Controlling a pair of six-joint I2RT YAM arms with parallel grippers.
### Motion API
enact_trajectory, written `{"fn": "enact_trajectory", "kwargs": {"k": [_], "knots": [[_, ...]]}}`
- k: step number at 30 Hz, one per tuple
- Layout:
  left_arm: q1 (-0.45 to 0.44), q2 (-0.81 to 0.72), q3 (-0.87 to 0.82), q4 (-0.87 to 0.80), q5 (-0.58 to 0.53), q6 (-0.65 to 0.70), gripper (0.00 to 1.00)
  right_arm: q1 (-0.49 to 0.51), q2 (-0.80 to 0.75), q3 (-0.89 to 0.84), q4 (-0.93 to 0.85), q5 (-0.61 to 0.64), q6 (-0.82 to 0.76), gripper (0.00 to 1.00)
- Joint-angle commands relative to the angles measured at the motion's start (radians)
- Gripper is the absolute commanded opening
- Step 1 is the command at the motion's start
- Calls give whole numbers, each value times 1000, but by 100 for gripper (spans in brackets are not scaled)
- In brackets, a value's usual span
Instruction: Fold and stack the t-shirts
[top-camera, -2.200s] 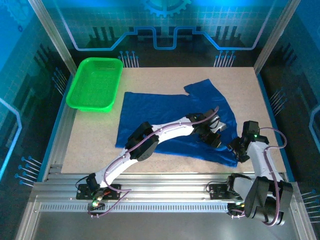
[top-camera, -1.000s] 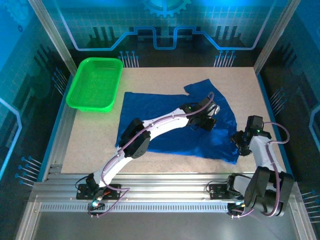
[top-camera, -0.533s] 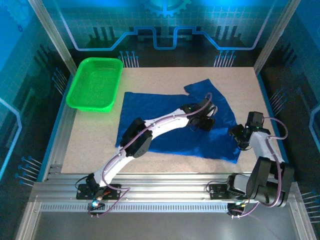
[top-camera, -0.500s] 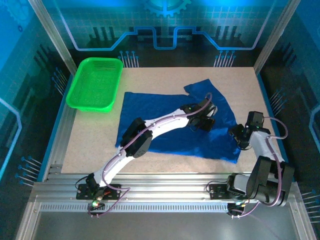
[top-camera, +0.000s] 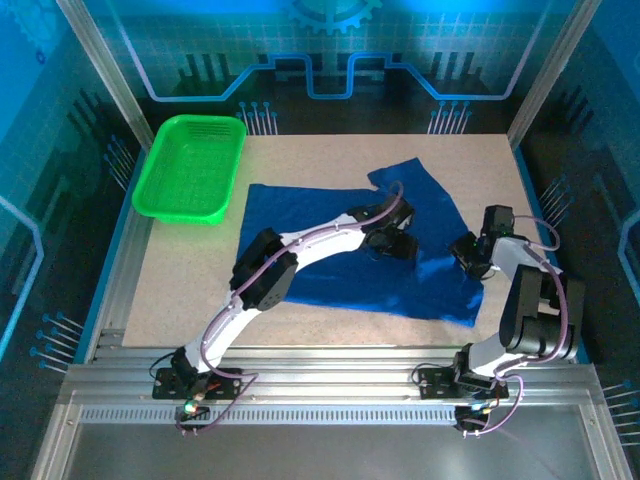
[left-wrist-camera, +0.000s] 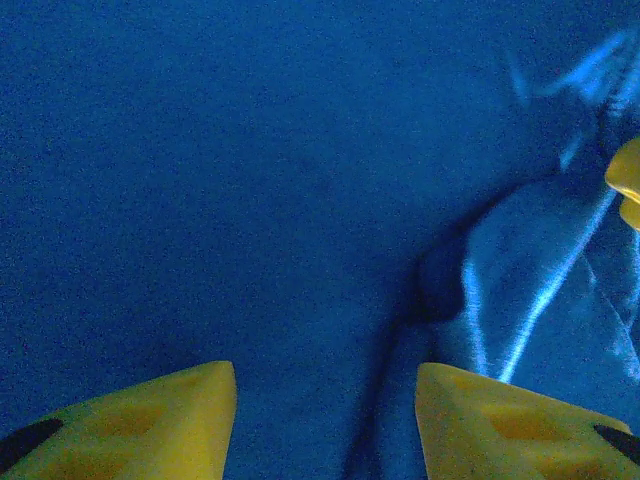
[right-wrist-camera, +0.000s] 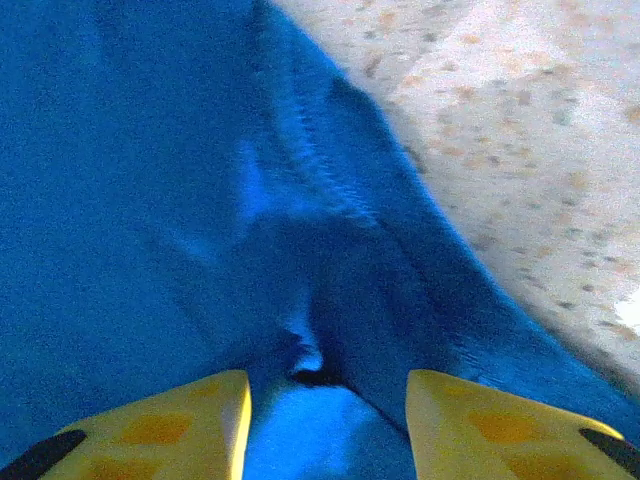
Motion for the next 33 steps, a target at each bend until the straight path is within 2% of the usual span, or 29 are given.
{"fn": "enact_trajectory", "kwargs": {"k": [1,4,9,13,18,26,33], "knots": [[18,-56,-50,70,49,-80,51,16,40,47,3,29,5,40],[23,-55,-77,114,85,-117,51,13,64,60,-10,66,9,33],[23,-30,-68,207,210,-158,51,13,98,81,4,73,13,11],[22,-8,-69,271,276,-202,48,14,42,81,-30,137,-10,4],[19,32,-59,306,321,-228,43,-4,20,83,-48,155,-26,1],[16,84,-10,223,294,-207,40,-10,27,121,-73,212,-10,0],[14,109,2,221,306,-218,39,-10,57,129,-91,205,3,0]]}}
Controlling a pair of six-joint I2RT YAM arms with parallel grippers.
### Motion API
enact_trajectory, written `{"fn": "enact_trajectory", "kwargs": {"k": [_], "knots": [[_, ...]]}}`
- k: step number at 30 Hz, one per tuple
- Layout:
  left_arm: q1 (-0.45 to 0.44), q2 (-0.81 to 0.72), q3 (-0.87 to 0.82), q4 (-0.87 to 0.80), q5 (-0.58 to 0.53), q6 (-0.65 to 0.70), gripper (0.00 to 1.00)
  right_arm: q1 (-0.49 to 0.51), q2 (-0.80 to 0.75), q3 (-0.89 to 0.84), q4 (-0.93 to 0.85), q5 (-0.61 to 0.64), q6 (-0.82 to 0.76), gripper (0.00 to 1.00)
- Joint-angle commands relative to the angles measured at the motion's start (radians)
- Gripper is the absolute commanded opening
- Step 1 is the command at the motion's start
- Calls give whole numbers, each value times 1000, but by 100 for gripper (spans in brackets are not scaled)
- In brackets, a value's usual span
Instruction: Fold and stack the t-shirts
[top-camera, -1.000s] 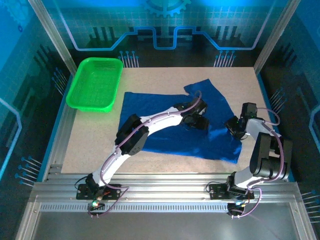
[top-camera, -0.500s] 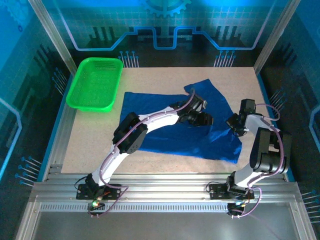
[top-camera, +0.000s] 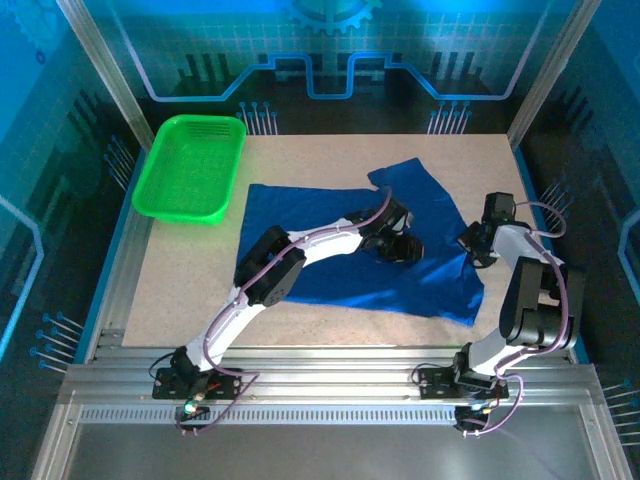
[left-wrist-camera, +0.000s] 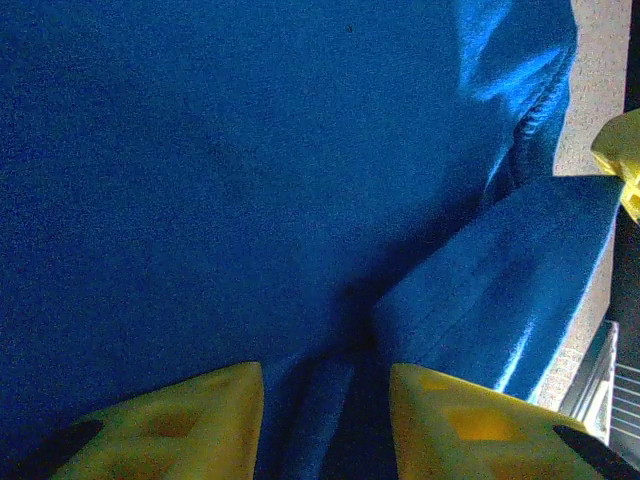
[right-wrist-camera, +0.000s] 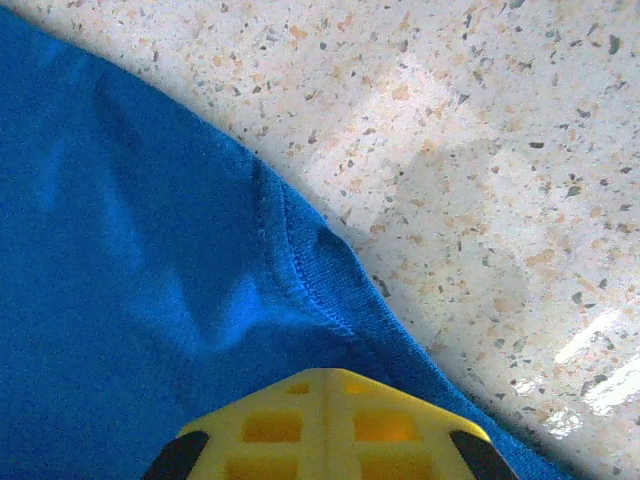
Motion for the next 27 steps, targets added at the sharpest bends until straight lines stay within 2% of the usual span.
{"fn": "enact_trajectory", "kwargs": {"k": [1,11,18,22,27], "knots": [[-8,23,36,-16,29,-12,39,-11,22,19,-28,26,10,0],[-15,70,63,56,146,-56,27,-7,52,11,-14,10,9,0],[-16,66,60,127,199,-64,13,-5,53,8,-12,11,10,1],[-12,22,13,135,162,-37,5,-7,52,9,-16,18,4,1],[3,-70,-75,120,38,30,2,-7,52,8,-17,21,3,1]]}}
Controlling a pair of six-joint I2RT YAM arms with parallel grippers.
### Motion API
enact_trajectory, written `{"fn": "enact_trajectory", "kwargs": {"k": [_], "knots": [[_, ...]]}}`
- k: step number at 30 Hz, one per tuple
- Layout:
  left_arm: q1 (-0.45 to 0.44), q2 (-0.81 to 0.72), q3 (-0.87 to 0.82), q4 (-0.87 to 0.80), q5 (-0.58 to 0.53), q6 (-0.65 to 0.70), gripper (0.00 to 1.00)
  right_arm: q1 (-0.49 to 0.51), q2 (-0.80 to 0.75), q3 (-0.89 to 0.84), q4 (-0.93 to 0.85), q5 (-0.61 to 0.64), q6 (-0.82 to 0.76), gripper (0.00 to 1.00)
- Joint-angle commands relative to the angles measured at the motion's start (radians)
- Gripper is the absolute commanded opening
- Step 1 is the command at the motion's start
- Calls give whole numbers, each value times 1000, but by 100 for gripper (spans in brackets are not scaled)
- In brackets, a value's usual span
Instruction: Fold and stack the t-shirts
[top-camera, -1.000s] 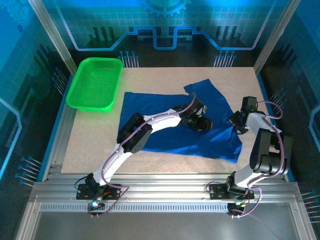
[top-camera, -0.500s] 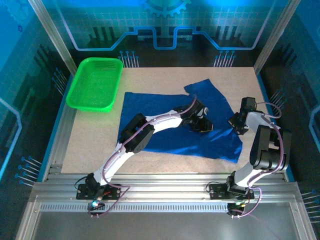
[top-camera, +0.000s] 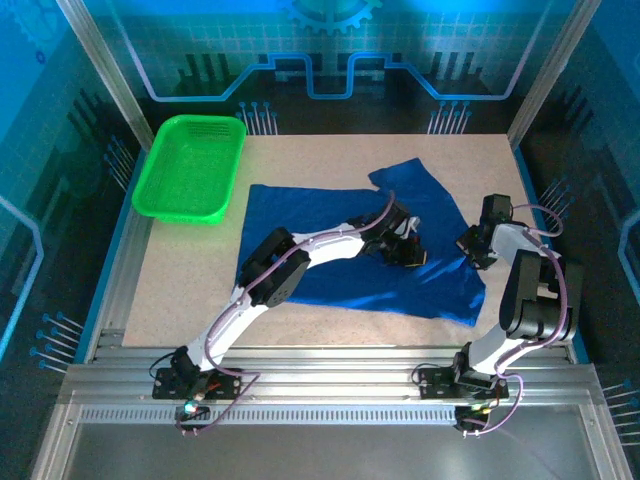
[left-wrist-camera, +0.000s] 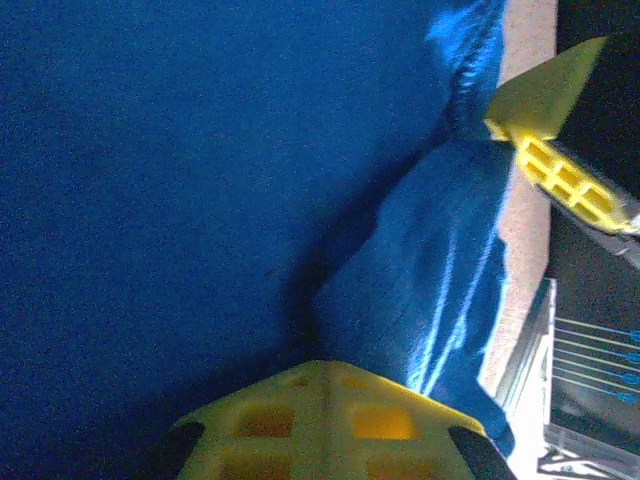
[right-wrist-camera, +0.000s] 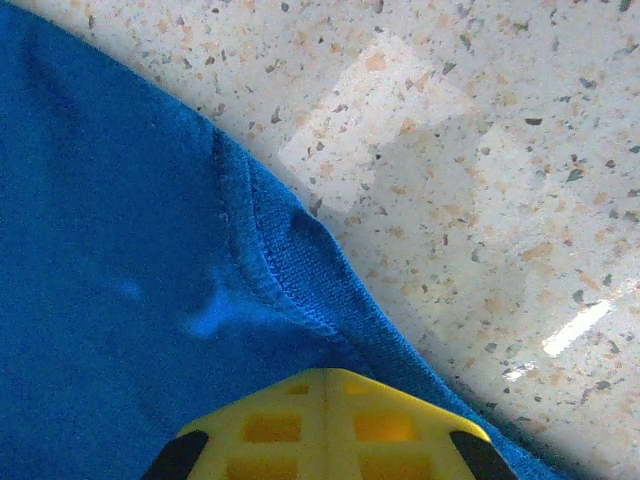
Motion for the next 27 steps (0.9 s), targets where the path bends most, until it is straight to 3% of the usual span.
{"fn": "enact_trajectory", "kwargs": {"k": [1,8,12,13,15,17,18,27], "knots": [[15,-102,-56,-2,-93,59,1,-6,7,8,-15,17,2,1],[27,-156,-125,-4,-193,86,1,-6,11,6,-13,25,-1,0],[28,-153,-117,26,-173,72,2,-5,17,5,-8,21,1,0],[29,-136,-106,50,-128,56,6,-5,19,6,-8,21,1,0],[24,-106,-82,78,-55,26,25,-5,22,8,-9,20,0,0],[14,-80,-54,66,-35,18,41,-5,23,10,-8,21,-1,0],[10,-68,-36,50,-32,20,45,-5,25,10,-8,20,-1,1],[-12,36,105,-33,28,13,48,-2,30,5,-6,21,-1,1]]}}
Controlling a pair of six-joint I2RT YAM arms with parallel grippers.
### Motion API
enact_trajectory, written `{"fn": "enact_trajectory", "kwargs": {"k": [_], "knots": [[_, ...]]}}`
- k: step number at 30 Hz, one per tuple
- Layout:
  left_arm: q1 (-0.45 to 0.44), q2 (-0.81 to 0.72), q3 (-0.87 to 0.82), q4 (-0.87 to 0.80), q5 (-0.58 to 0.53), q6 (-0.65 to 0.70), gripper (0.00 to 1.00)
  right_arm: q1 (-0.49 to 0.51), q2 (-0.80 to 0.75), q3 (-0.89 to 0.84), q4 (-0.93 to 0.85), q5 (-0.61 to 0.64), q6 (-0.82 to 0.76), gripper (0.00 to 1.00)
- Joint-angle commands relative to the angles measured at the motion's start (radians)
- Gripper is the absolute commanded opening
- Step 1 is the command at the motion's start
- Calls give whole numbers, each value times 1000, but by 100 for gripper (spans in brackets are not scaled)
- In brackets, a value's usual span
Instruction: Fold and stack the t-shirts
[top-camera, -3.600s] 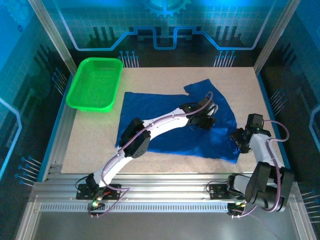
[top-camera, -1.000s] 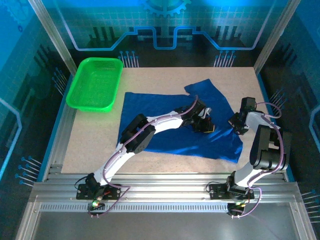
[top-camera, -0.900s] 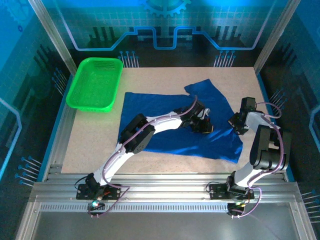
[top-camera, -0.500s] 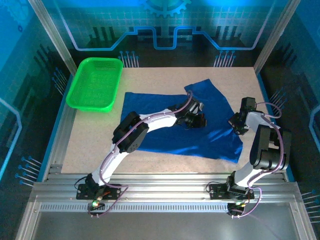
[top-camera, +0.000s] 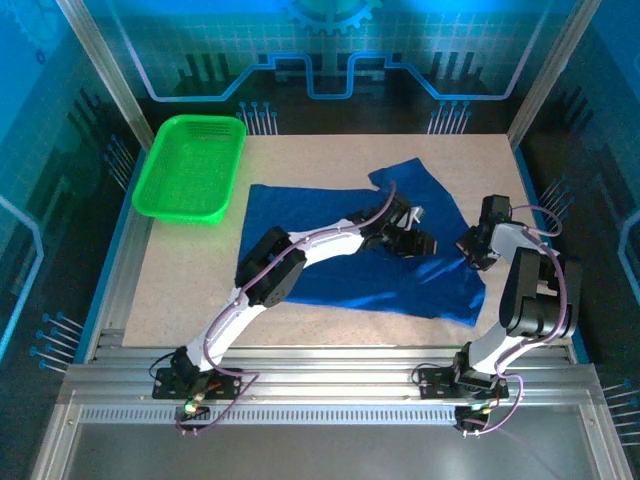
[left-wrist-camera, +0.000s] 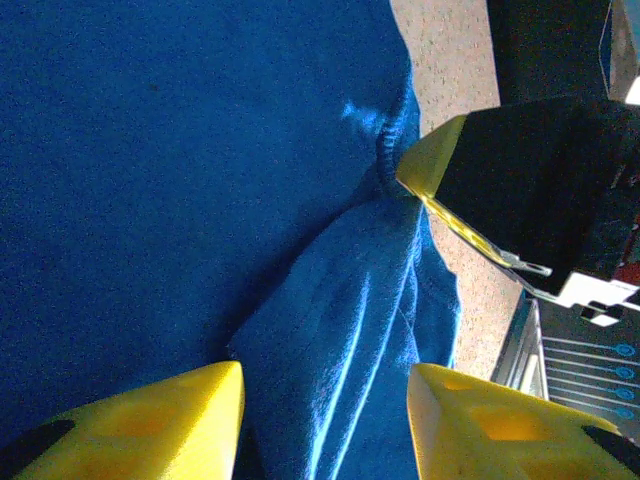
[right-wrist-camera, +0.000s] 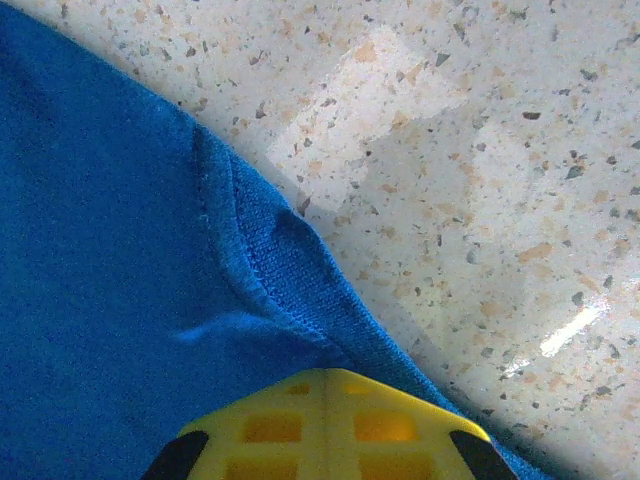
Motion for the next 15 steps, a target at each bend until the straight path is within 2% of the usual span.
{"fn": "enact_trajectory", "kwargs": {"k": [1,7,9,13,15], "knots": [[-8,49,56,-71,55,-9,47,-3,13,6,-7,16,-3,0],[-9,72,78,-86,57,-22,45,0,17,12,-5,15,1,1],[-11,74,80,-37,82,-46,38,2,21,15,-6,16,2,1],[-17,75,92,-46,98,-25,15,2,23,18,-9,16,4,1],[-10,71,83,-36,110,-24,10,2,24,20,-9,16,3,1]]}}
